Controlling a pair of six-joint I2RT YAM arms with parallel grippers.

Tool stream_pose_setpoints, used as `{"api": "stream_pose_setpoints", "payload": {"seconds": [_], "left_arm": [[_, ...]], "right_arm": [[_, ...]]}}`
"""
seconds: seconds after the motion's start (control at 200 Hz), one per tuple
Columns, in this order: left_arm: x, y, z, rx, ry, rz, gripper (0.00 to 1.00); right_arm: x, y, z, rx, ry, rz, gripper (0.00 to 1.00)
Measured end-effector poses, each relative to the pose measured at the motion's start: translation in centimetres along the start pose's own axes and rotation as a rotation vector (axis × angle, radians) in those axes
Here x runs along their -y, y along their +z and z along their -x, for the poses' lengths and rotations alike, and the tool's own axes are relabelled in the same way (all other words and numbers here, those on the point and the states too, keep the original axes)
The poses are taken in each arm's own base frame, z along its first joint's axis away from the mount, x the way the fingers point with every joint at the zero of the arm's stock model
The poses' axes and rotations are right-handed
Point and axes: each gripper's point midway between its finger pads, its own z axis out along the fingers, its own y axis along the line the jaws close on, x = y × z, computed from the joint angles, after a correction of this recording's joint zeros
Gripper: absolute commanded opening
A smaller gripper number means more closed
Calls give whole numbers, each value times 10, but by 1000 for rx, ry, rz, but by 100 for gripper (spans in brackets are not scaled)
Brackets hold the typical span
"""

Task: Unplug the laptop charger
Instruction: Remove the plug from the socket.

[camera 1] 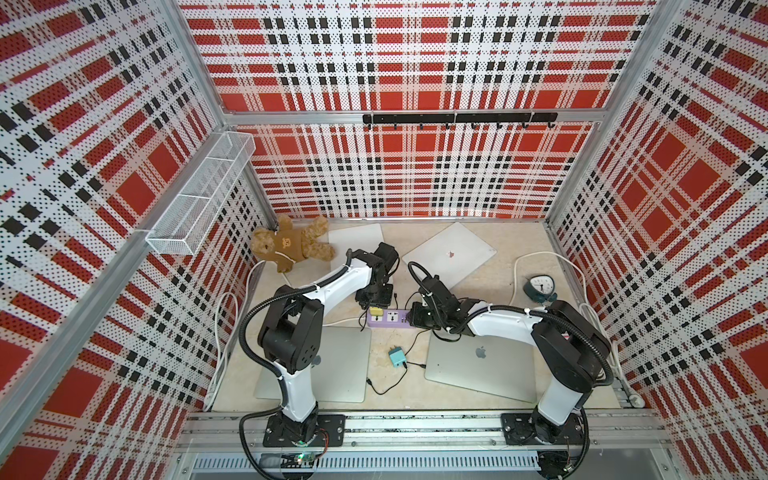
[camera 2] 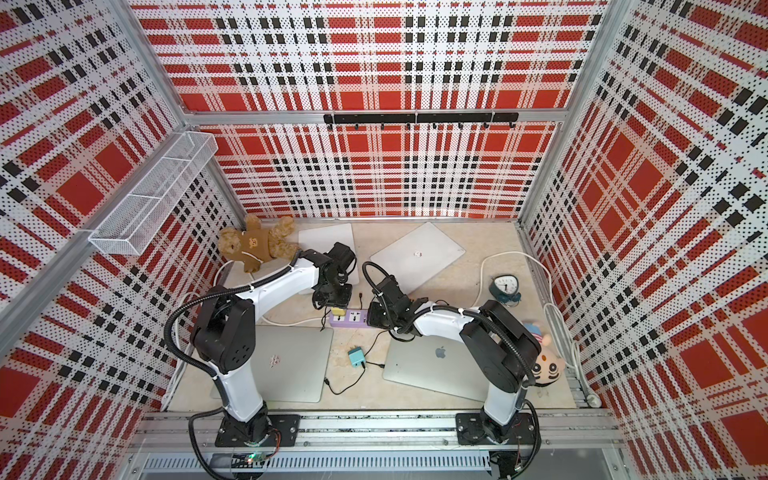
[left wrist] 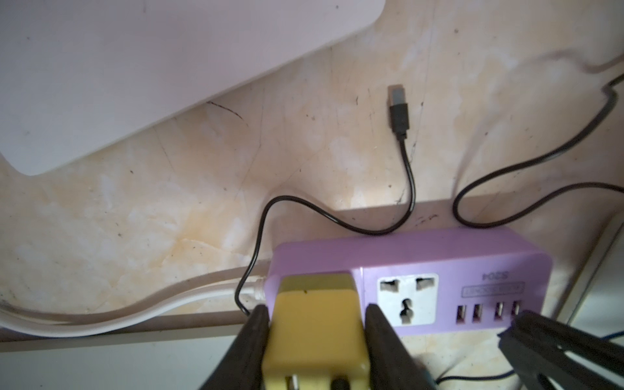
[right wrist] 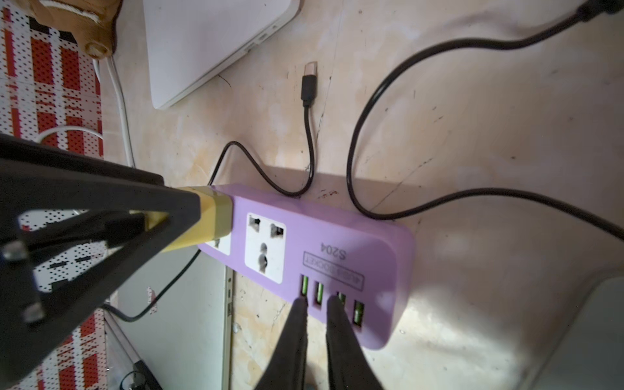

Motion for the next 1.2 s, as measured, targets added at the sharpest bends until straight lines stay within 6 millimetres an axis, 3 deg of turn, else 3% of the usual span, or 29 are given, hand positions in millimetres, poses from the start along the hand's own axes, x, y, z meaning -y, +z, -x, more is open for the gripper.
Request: {"api": "stream_pose_setpoints", "payload": {"seconds": [0.306,1.202], "left_arm": [[0,1,0,7,-11,-3,31],[-7,-1,2,30,-65,-85,27]], "right_arm": [[2,5,-3,-14,6,2,2],[-2,14,-7,-36,13,38,0]]}}
